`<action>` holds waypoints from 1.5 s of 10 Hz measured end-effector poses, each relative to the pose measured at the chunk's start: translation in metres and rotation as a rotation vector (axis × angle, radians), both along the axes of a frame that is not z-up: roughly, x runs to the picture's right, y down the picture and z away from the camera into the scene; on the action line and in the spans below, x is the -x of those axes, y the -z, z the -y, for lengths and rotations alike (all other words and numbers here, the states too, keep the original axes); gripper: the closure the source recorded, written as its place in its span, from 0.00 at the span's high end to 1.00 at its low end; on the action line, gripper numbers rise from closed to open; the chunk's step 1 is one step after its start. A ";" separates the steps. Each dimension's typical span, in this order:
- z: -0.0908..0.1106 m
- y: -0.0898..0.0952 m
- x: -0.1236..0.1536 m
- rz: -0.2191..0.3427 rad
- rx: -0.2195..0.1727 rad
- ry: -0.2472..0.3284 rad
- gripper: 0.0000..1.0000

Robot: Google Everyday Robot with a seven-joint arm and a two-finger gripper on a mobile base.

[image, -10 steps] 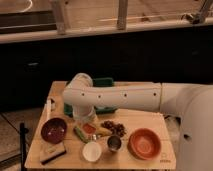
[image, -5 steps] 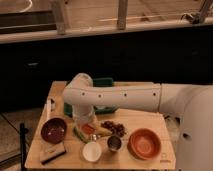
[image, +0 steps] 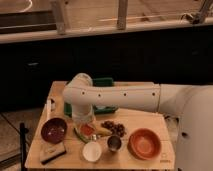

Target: Place apple in paper cup

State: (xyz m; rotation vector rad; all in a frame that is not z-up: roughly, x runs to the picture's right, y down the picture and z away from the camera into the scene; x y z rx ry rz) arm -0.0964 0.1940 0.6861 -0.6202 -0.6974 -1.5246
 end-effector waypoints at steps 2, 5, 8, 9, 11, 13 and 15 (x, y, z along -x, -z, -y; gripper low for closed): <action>-0.001 0.000 0.001 0.016 0.012 0.007 0.14; -0.004 0.001 0.002 0.036 0.023 0.018 0.14; -0.006 0.002 0.004 0.058 0.037 0.026 0.14; -0.006 0.002 0.004 0.065 0.040 0.029 0.14; -0.008 0.002 0.005 0.076 0.048 0.032 0.14; -0.009 0.001 0.006 0.087 0.055 0.036 0.14; -0.010 0.001 0.007 0.101 0.063 0.041 0.14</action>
